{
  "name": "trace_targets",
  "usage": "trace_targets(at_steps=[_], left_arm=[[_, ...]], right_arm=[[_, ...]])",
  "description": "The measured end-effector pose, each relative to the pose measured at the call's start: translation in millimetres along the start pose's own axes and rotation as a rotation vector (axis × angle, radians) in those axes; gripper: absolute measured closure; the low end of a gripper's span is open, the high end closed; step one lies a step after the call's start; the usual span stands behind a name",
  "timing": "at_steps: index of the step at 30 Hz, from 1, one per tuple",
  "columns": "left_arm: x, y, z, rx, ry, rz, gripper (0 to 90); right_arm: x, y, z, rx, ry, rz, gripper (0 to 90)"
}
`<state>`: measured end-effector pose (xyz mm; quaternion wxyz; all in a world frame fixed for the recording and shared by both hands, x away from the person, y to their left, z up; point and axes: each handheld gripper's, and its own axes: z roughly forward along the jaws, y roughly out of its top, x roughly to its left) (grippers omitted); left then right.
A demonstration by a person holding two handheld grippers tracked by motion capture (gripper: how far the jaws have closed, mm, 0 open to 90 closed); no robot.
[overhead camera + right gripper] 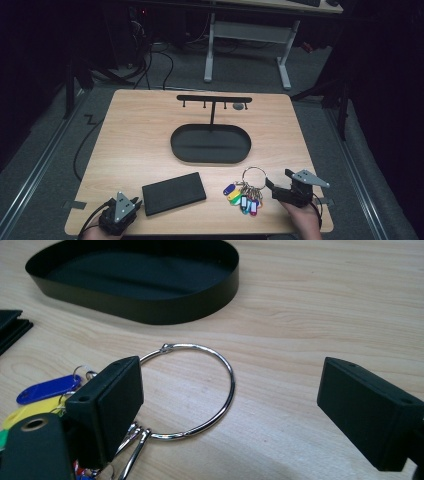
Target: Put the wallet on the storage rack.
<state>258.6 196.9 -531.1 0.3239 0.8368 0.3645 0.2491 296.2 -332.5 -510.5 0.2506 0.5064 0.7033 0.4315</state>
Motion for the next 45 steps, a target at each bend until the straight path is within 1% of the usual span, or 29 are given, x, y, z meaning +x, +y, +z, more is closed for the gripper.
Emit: trace_targets(at_steps=[1,6,9,15,18,20,24,29,32,34,37,41,43,45], left_arm=[[-0.5,0.5,0.4,0.004,-0.001,0.007,79.2],[-1.1,1.4,1.9,0.002,0.001,0.008,79.2],[0.9,1.0,1.9,-0.002,0.004,0.000,77.6],[1.4,0.3,1.1,-0.002,0.002,-0.008,76.4],[-0.3,-0.6,1.2,-0.010,0.002,-0.011,75.1],[-1.5,-1.1,0.3,-0.009,0.003,-0.009,75.0],[-5.2,-2.7,-2.4,-0.010,0.003,-0.003,75.0],[-8.5,-3.2,-5.9,-0.007,0.002,0.006,75.1],[-10.7,-3.2,-8.3,-0.020,-0.008,0.002,75.1],[-12.6,-3.0,-10.0,-0.027,-0.010,0.007,75.1],[-16.0,-2.9,-11.9,-0.034,-0.032,0.018,74.7],[-24.1,-1.5,-12.8,-0.038,-0.044,0.050,74.7],[-27.0,-0.9,-14.4,-0.038,-0.040,0.067,74.2],[-25.8,-0.7,-16.6,-0.044,-0.042,0.054,72.9]], right_arm=[[-2.1,-0.4,-0.4,-0.003,0.002,0.005,13.0],[-8.0,-3.2,0.3,0.018,-0.008,0.034,13.3],[-8.3,-3.7,0.2,0.024,-0.008,0.027,13.3],[-11.3,-4.8,-1.1,0.027,-0.003,0.043,14.4],[-11.0,-5.4,0.4,0.034,0.005,0.045,14.9],[-9.7,-5.2,1.7,0.043,0.012,0.036,14.9],[-8.6,-4.2,2.3,0.042,0.018,0.025,14.9],[-10.1,-4.4,2.9,0.051,0.020,0.029,15.3],[-10.3,-4.2,3.1,0.052,0.020,0.030,15.3],[-9.9,-3.8,3.1,0.053,0.023,0.030,15.3],[-8.5,-3.4,3.7,0.059,0.024,0.024,15.5],[-7.3,-3.0,6.4,0.066,0.029,0.023,15.5],[-5.8,-2.5,7.0,0.067,0.031,0.025,15.5],[-4.8,-2.1,7.2,0.066,0.032,0.022,15.5]])
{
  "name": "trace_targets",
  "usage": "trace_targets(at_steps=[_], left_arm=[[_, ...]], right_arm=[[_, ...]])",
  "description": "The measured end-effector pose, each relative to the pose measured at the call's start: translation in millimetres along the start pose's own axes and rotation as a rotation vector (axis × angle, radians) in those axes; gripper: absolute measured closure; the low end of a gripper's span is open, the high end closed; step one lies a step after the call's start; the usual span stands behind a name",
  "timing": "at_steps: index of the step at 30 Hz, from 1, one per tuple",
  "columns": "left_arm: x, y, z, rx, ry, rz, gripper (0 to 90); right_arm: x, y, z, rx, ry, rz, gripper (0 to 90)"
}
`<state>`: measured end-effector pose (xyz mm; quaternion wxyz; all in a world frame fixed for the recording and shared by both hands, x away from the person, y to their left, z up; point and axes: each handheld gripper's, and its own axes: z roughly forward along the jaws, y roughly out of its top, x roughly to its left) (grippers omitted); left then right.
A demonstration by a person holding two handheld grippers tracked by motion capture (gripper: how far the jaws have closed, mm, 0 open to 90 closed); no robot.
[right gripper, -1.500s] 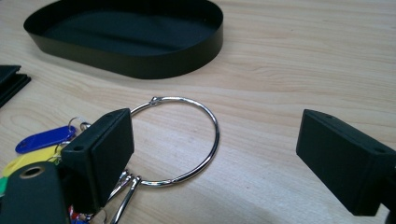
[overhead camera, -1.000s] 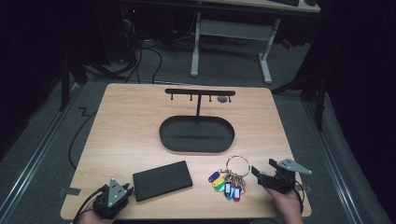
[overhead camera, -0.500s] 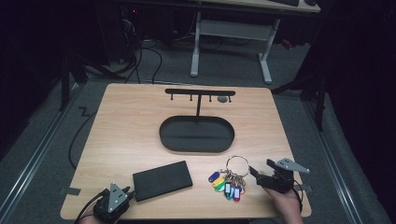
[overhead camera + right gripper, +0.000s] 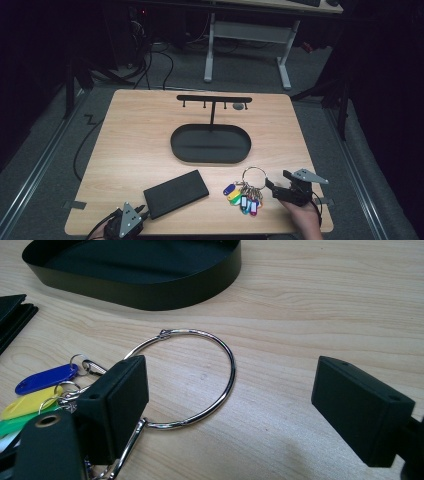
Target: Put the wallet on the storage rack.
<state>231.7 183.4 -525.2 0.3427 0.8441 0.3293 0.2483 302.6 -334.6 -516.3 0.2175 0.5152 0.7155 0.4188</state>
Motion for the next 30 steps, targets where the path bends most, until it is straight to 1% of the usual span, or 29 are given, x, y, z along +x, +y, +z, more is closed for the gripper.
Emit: trace_targets(at_steps=[1,3,5,9,10,13,16,20,24,25,26,27,29,30], left_arm=[[1.2,-0.6,-0.5,-0.005,0.001,-0.012,72.9],[3.2,-1.8,-0.8,-0.002,0.004,-0.022,72.9],[3.3,-2.3,-0.7,-0.001,-0.005,-0.028,72.9],[-4.8,1.0,-0.9,-0.002,-0.017,0.011,72.9],[-6.7,1.7,-0.8,-0.003,-0.014,0.020,73.6],[-10.0,3.3,0.2,-0.009,-0.035,0.020,73.2],[-15.0,5.9,1.4,-0.012,-0.056,0.027,73.2],[-28.7,11.5,4.1,-0.018,-0.093,0.062,72.8],[-44.5,17.0,10.7,-0.017,-0.161,0.089,69.7],[-48.1,18.2,11.8,-0.016,-0.163,0.109,69.2],[-50.8,19.7,12.1,-0.015,-0.155,0.130,67.3],[-51.6,20.6,11.8,-0.017,-0.153,0.135,67.1],[-49.6,21.2,8.7,-0.033,-0.161,0.116,66.8],[-47.6,20.9,6.7,-0.039,-0.157,0.113,66.6]], right_arm=[[0.1,0.0,0.3,-0.002,0.002,-0.002,15.5],[-0.2,-0.1,0.9,0.002,0.004,-0.002,15.5],[-1.0,-0.4,0.8,0.002,0.003,0.004,15.6],[-2.4,-1.3,0.1,0.001,0.001,0.012,15.8],[-2.8,-1.6,0.5,0.004,0.001,0.012,15.8],[-3.6,-1.9,1.6,0.012,0.002,0.016,15.8],[-3.3,-1.1,0.0,0.003,0.003,0.015,15.8],[-4.1,-1.9,-0.1,0.004,0.006,0.019,15.9],[-4.2,-1.7,0.2,-0.003,0.023,0.060,16.0],[-4.1,-1.3,0.2,-0.006,0.025,0.053,16.2],[-3.3,-1.1,-0.1,-0.005,0.023,0.052,16.3],[-3.0,-1.1,-0.1,-0.007,0.021,0.045,16.2],[-3.1,-1.0,-0.4,-0.006,0.018,0.042,16.3],[-3.3,-1.0,-0.5,-0.006,0.015,0.043,16.3]])
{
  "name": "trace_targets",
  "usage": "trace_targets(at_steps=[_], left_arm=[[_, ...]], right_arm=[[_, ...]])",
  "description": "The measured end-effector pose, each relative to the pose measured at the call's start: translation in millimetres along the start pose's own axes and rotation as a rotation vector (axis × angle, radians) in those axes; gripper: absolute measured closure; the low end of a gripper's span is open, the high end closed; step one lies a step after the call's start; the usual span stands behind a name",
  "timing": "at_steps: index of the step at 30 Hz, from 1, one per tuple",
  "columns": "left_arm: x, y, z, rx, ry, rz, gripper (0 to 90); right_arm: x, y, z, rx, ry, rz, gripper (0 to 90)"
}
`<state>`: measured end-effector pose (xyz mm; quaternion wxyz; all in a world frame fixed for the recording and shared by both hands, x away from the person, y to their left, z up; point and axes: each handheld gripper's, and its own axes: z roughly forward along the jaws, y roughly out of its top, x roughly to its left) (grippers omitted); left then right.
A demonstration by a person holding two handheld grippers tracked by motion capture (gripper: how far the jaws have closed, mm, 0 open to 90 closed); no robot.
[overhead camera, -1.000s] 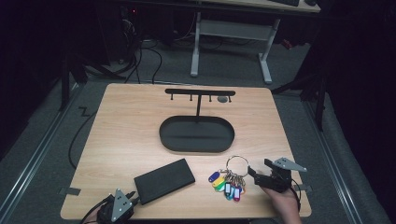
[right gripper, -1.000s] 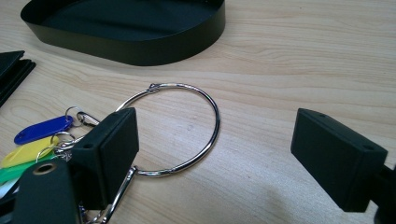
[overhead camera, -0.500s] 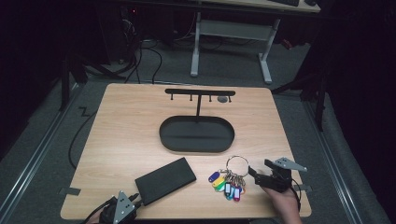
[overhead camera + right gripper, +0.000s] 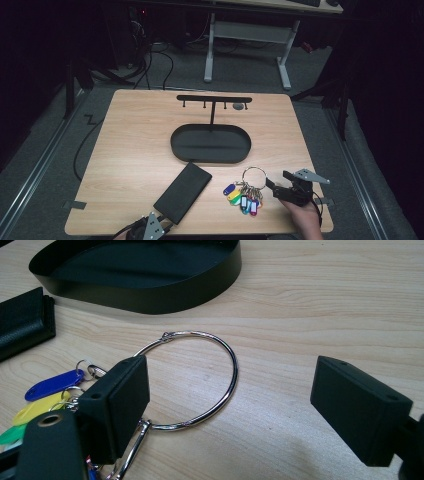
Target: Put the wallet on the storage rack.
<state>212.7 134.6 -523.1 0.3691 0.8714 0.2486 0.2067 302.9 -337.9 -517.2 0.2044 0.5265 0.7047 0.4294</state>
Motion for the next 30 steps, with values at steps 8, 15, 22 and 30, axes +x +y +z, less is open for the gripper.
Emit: trace_targets(at_steps=[8,15,22,30], left_arm=[[18.5,0.3,-12.2,-0.055,0.050,-0.078,60.5],[31.9,25.8,7.1,-0.058,0.022,-0.047,49.7],[32.0,50.7,27.0,-0.097,-0.082,-0.114,41.5],[12.9,44.0,32.4,-0.059,-0.089,-0.043,37.9]], right_arm=[[-1.2,-1.4,-1.4,0.001,-0.003,0.002,17.7],[-2.4,-5.0,-5.3,0.010,-0.010,0.027,18.6],[-3.4,-7.7,-13.7,-0.001,-0.025,0.038,18.6],[-3.6,-7.9,-10.4,0.010,-0.024,0.033,18.7]])
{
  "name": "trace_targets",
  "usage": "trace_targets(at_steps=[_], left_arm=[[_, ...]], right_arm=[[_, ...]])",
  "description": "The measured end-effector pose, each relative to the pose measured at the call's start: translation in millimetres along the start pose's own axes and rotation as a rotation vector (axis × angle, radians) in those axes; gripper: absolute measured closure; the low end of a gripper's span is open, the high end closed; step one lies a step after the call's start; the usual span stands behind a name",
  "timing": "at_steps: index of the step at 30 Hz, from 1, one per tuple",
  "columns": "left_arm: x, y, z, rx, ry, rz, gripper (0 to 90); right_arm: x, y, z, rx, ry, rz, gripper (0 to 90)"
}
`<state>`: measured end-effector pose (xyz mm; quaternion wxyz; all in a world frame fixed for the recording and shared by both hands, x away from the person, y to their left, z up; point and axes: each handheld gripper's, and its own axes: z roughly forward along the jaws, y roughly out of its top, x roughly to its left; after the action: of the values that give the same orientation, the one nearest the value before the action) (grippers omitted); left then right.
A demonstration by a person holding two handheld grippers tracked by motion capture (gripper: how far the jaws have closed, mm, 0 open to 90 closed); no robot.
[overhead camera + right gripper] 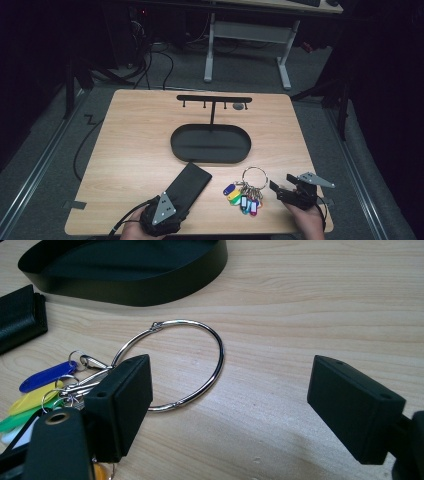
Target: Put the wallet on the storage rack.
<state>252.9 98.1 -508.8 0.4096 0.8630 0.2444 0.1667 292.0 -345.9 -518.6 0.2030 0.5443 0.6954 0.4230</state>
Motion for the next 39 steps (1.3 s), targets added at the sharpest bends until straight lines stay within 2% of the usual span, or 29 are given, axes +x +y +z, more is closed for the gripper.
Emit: trace_targets(at_steps=[4,6,8,10,13,16,24,29,35,39], left_arm=[[-9.3,-1.2,4.8,0.021,0.025,0.033,36.5],[-13.5,-3.1,7.7,0.040,0.061,0.058,36.7],[-16.6,-7.0,10.0,0.070,0.124,0.093,37.5],[-17.5,-10.1,11.3,0.087,0.150,0.111,38.5],[-20.2,-12.2,12.0,0.086,0.168,0.118,38.7],[-25.3,-14.8,13.3,0.077,0.192,0.150,41.9],[-28.4,-16.4,13.9,0.063,0.210,0.144,44.3],[-29.3,-15.4,15.6,0.060,0.218,0.116,42.1],[-29.8,-17.2,15.0,0.056,0.241,0.140,49.0],[-25.3,-16.9,11.2,0.054,0.228,0.126,59.4]], right_arm=[[-0.6,1.2,-1.1,-0.006,-0.004,-0.004,19.0],[0.4,2.1,-0.3,-0.008,-0.005,-0.001,19.2],[1.8,3.5,1.3,-0.008,-0.002,-0.003,19.2],[4.3,5.5,5.0,-0.006,0.007,-0.012,19.2],[7.2,7.5,11.1,0.003,0.020,-0.022,19.2],[8.1,8.9,14.9,0.011,0.031,-0.023,19.2],[6.4,10.3,14.4,0.004,0.032,-0.016,19.2],[6.0,9.4,13.4,0.007,0.028,-0.014,19.2],[4.6,7.0,10.7,0.009,0.025,-0.014,19.5],[2.8,6.0,8.6,0.008,0.030,0.005,19.5]])
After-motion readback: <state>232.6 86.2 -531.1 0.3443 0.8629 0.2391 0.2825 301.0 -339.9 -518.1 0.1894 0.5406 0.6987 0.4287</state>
